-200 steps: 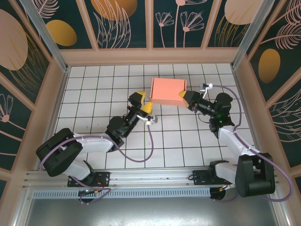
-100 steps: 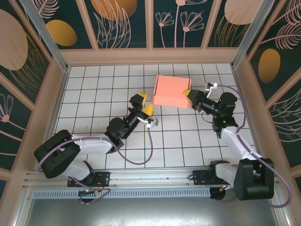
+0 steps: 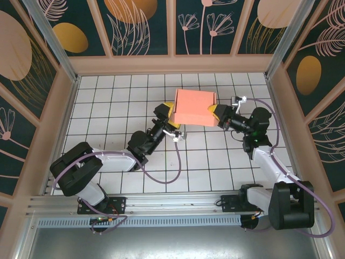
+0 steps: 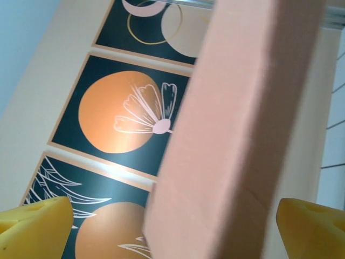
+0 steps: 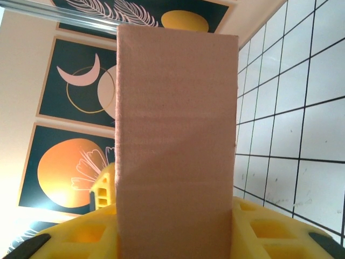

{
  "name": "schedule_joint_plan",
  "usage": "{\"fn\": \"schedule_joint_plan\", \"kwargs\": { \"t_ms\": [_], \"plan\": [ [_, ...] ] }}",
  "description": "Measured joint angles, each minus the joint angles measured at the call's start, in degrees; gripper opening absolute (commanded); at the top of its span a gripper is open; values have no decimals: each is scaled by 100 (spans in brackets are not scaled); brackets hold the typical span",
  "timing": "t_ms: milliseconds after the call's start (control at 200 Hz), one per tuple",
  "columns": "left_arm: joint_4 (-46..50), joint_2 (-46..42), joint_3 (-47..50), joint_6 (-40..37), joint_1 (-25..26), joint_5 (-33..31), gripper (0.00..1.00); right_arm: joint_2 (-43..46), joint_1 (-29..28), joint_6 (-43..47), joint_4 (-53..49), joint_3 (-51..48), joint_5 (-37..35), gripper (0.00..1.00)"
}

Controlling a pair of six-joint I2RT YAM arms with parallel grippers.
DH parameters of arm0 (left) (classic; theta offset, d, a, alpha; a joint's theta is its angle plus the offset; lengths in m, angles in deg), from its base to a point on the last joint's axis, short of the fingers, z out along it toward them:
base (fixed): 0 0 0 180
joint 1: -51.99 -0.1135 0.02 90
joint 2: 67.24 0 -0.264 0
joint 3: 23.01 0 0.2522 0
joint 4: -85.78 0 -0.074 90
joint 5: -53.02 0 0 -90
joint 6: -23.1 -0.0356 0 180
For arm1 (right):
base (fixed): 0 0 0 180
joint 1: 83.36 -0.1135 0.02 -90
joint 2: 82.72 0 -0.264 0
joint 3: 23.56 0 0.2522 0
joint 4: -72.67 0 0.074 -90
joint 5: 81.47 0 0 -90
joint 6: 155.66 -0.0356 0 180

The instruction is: Fold the paper box

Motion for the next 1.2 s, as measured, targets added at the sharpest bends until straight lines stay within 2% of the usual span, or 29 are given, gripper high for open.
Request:
{"fn": "schedule_joint_plan", "kwargs": {
  "t_ms": [215, 335, 711, 786, 1026, 1201],
  "plan": [
    [-13, 55, -81, -76, 0, 24, 80, 0, -33, -92, 28, -31, 17, 40],
    [39, 63, -81, -81, 0, 39, 67, 0, -37, -122, 33, -31, 17, 40],
    [289, 61, -81, -85, 0, 63, 47, 0, -59, -122, 20, -31, 31, 41],
    [323, 61, -81, -96, 0, 61, 39, 2, -59, -118, -4, -31, 13, 41],
    [444, 61, -81, -55, 0, 48, 35, 2, -59, -63, -125, -31, -11, 46],
    [680, -33, -81, 225, 0, 46, 32, 2, -59, 72, -160, -31, -57, 59]
  ]
}}
